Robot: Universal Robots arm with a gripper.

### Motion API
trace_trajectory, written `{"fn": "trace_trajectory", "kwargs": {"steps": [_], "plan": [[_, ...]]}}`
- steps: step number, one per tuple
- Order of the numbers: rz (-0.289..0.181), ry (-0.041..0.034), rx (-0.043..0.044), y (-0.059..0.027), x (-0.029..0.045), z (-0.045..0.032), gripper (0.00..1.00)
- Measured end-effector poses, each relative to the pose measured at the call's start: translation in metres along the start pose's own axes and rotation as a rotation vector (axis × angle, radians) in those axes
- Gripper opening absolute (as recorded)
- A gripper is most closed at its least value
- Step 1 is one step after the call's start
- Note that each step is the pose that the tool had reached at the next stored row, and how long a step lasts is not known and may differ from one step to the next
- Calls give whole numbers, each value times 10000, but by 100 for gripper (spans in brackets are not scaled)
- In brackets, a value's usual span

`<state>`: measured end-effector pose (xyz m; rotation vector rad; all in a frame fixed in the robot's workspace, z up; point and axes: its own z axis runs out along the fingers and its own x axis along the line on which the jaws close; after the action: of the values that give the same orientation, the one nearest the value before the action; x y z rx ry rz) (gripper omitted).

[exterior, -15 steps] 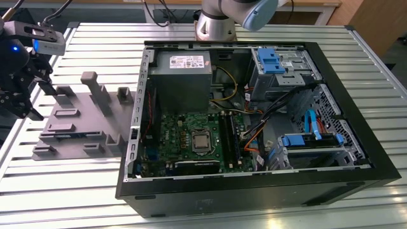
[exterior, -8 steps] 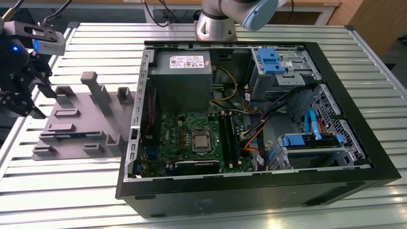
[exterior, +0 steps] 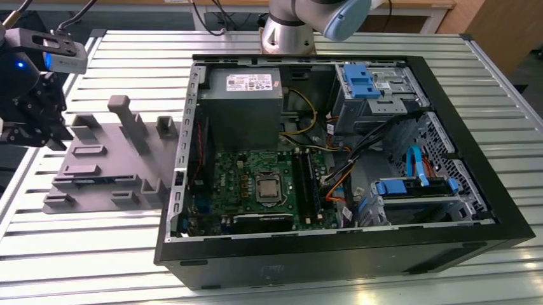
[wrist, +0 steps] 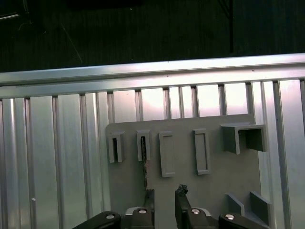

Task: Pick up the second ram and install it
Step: 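Pick up the second ram and move it above second insertion slot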

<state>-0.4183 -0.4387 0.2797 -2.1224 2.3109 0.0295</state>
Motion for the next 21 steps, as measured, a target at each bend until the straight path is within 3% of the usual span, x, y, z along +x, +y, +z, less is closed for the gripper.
{"fn": "trace_trajectory", "kwargs": {"steps": [3, 5, 14, 15, 21], "plan": [[0, 0, 0, 0, 0, 0, 23], [0, 0, 0, 0, 0, 0, 11], [0, 0, 0, 0, 0, 1, 11], [0, 0, 0, 0, 0, 1, 18], [0, 0, 0, 0, 0, 2, 18]]}}
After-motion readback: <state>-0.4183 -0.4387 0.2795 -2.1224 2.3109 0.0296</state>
